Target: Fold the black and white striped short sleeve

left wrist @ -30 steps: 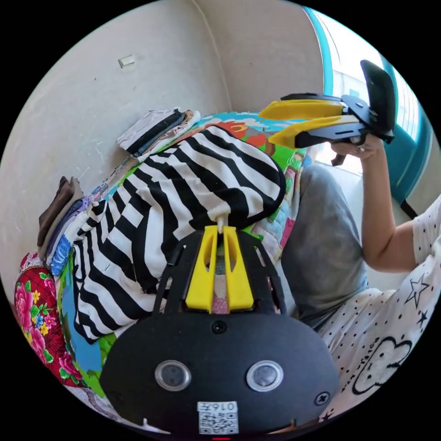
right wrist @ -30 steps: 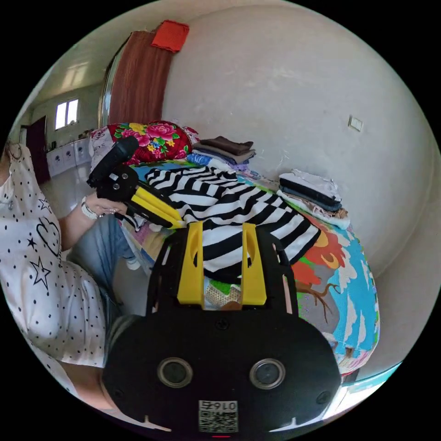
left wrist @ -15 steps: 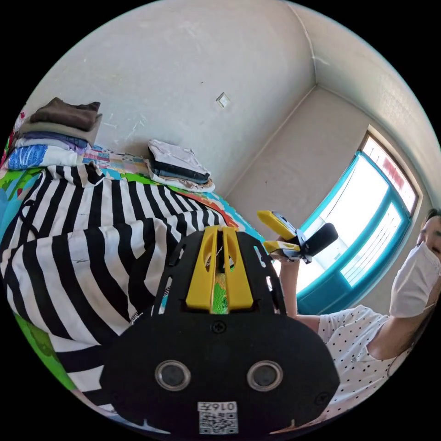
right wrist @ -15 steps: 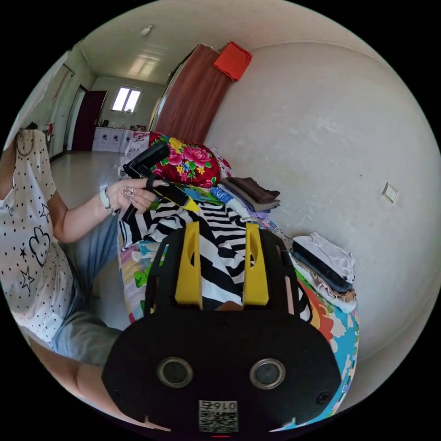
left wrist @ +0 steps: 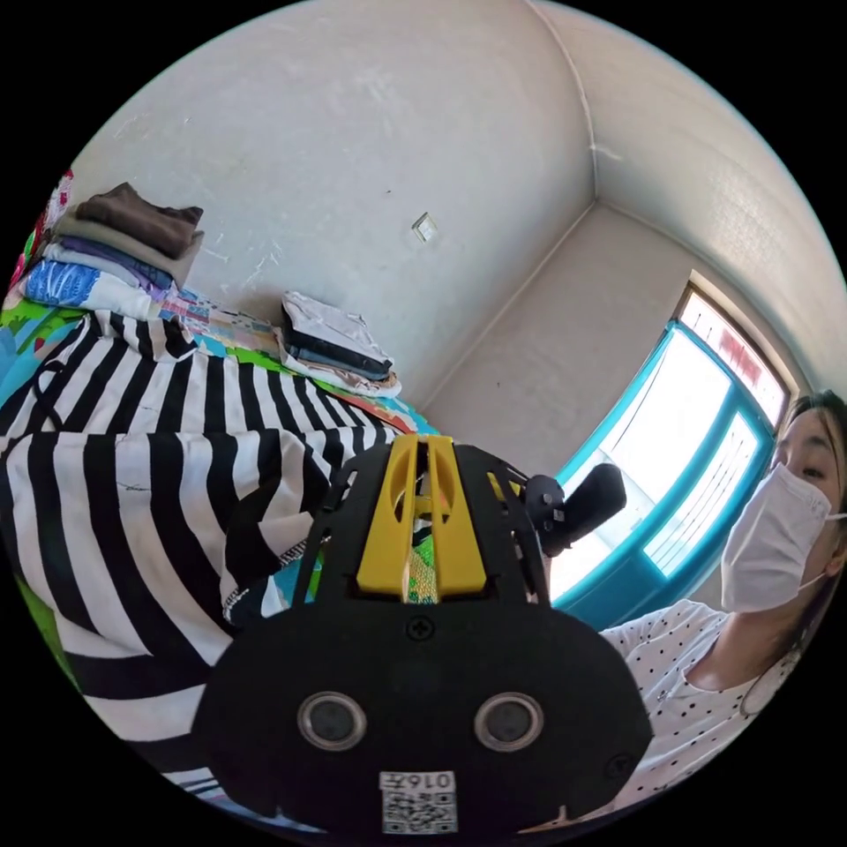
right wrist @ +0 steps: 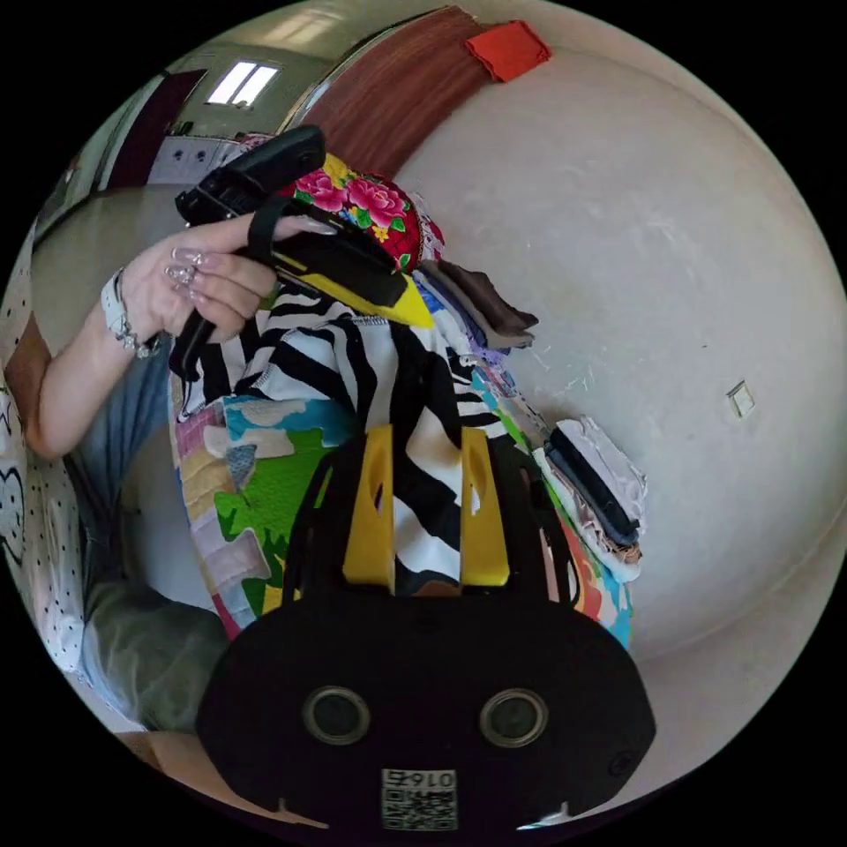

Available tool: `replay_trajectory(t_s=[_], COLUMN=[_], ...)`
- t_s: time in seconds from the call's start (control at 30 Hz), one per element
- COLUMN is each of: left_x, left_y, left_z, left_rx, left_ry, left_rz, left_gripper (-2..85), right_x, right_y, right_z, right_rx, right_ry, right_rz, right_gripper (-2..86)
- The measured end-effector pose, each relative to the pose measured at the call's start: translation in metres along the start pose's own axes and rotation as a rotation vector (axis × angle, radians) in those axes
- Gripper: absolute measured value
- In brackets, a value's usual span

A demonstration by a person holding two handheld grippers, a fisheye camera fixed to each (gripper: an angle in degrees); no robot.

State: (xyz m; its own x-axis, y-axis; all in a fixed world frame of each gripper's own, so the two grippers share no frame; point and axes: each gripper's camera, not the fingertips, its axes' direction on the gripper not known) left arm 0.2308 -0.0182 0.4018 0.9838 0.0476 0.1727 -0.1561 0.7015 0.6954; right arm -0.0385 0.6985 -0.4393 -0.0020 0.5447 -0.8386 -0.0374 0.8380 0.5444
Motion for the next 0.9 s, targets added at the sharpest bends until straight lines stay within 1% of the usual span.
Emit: replay_trajectory(t_s=[0.13, 0.23, 0.3, 0.37, 0.43, 0.47, 0.53, 0.57, 0.63, 0.7, 0.8, 0.87, 0.9], left_x=[0.018, 0.036, 0.052, 0.076, 0.115, 0.124, 0.158, 0.164, 0.189, 0.204, 0.219, 0.231, 0.239], left_y=[0.010, 0.019, 0.024, 0.032, 0.046, 0.050, 0.069, 0.075, 0.101, 0.120, 0.130, 0.135, 0.140], left_z=[0.004, 0.007, 0.008, 0.008, 0.014, 0.019, 0.043, 0.050, 0.075, 0.091, 0.106, 0.115, 0.123], left_rx=[-0.021, -0.033, -0.031, -0.022, -0.038, -0.057, -0.146, -0.167, -0.203, -0.224, -0.200, -0.203, -0.214], left_ry=[-0.011, -0.041, -0.077, -0.142, -0.287, -0.325, -0.503, -0.545, -0.703, -0.763, -0.806, -0.839, -0.852], left_rz=[0.025, 0.056, 0.109, 0.208, 0.382, 0.433, 0.601, 0.640, 0.795, 0.900, 0.911, 0.957, 1.012], left_gripper=[-0.7, -0.2, 0.6, 2.8, 5.5, 6.0, 7.7, 8.0, 8.1, 7.9, 7.6, 7.7, 7.8], right_x=[0.022, 0.044, 0.060, 0.071, 0.083, 0.092, 0.107, 0.115, 0.124, 0.131, 0.132, 0.131, 0.131], right_y=[0.001, 0.005, 0.008, 0.011, 0.015, 0.018, 0.023, 0.026, 0.031, 0.033, 0.032, 0.030, 0.029], right_z=[0.006, 0.010, 0.017, 0.023, 0.028, 0.032, 0.038, 0.042, 0.046, 0.050, 0.052, 0.052, 0.051], right_rx=[-0.003, 0.020, 0.027, 0.022, 0.021, 0.023, 0.026, 0.030, 0.040, 0.032, 0.025, 0.026, 0.025], right_ry=[0.096, 0.008, -0.073, -0.126, -0.188, -0.240, -0.316, -0.359, -0.391, -0.389, -0.382, -0.386, -0.377], right_rz=[0.101, 0.175, 0.221, 0.241, 0.274, 0.310, 0.378, 0.408, 0.440, 0.455, 0.442, 0.429, 0.430], right_gripper=[10.4, 9.0, 5.8, 3.4, 2.6, 2.3, 2.0, 1.8, 1.7, 1.6, 1.5, 1.5, 1.5])
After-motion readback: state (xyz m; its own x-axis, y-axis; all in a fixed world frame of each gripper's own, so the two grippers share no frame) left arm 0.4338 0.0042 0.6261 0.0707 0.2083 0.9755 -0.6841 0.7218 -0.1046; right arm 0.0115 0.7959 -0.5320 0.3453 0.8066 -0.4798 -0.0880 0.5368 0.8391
